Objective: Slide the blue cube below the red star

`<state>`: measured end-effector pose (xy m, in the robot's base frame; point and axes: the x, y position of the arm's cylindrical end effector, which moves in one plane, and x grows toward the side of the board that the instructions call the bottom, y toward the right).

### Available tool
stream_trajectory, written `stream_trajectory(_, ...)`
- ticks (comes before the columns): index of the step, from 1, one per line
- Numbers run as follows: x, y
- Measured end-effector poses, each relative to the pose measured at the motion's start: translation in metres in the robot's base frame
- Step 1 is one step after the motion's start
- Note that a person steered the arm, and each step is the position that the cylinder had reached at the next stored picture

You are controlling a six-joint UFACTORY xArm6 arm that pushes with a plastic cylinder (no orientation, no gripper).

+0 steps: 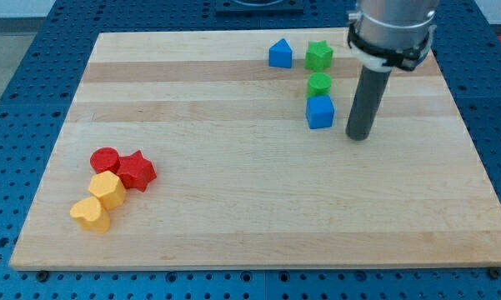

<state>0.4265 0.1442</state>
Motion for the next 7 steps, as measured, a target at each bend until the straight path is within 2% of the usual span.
stream_trajectory(1,-0.034,0.004)
stream_trajectory(3,-0.047,-0.048)
stream_trajectory(5,-0.016,-0.097)
stream_trajectory(7,0.025,-0.111)
